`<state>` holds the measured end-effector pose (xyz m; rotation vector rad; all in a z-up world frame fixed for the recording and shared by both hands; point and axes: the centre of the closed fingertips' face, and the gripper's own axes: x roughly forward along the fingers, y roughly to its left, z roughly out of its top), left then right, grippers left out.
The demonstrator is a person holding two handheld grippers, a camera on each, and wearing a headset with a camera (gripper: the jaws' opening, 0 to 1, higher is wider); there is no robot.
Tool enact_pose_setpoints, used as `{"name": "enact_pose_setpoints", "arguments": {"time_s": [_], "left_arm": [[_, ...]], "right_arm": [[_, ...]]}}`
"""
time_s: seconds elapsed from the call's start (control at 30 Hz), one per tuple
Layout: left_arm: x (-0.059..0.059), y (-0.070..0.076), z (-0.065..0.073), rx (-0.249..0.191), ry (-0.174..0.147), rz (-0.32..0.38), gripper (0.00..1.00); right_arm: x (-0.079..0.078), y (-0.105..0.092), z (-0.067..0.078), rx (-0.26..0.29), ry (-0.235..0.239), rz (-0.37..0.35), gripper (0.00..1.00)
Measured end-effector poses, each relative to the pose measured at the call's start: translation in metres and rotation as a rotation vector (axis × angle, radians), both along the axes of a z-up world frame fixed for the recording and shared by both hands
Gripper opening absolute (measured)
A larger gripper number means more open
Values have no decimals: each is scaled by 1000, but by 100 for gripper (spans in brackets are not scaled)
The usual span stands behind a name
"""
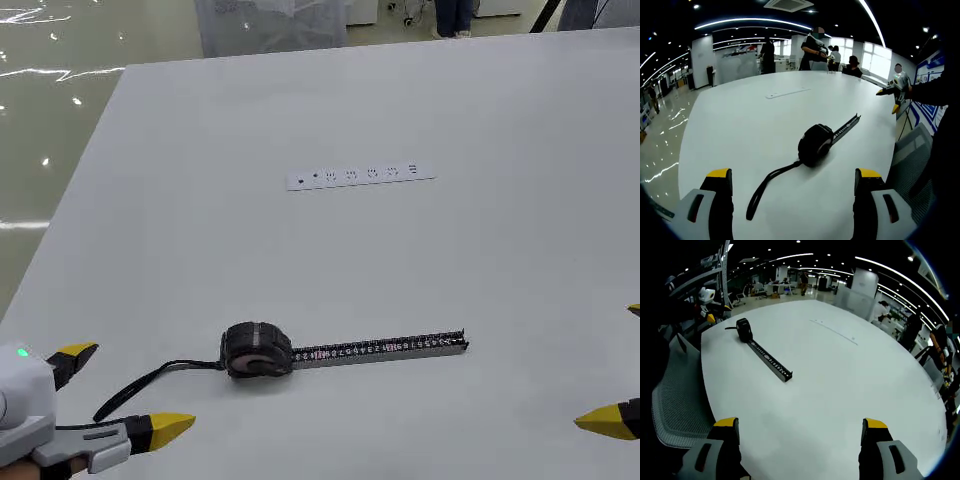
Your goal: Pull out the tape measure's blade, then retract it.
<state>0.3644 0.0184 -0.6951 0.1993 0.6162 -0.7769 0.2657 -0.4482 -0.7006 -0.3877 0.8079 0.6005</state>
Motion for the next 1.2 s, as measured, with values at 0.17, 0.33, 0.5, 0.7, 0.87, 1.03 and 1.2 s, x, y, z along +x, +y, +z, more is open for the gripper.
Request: {"name": "enact_pose_setpoints", "arguments": {"time_s": [0.17, 0.33, 0.5, 0.7, 0.87, 1.03, 1.2], "left_arm": [[10, -6, 2, -16, 13, 51, 99], [21, -19, 7, -37, 0, 77, 99], [26, -32, 14, -45, -21, 96, 99], [34, -44, 15, -66, -32, 143, 99], [41, -56, 16, -49, -53, 174, 99], [48, -78, 12, -68, -41, 179, 99], [53, -88, 10, -47, -69, 211, 99]], "right_arm": [[10, 2, 3, -35, 11, 48, 99], [25, 7, 12, -41, -6, 82, 99], [39, 18, 17, -48, -19, 136, 99], [56, 29, 17, -57, -34, 207, 99], [68, 33, 16, -87, -26, 261, 99], [83, 41, 17, -84, -22, 296, 99], [90, 51, 11, -95, -6, 335, 99]]}}
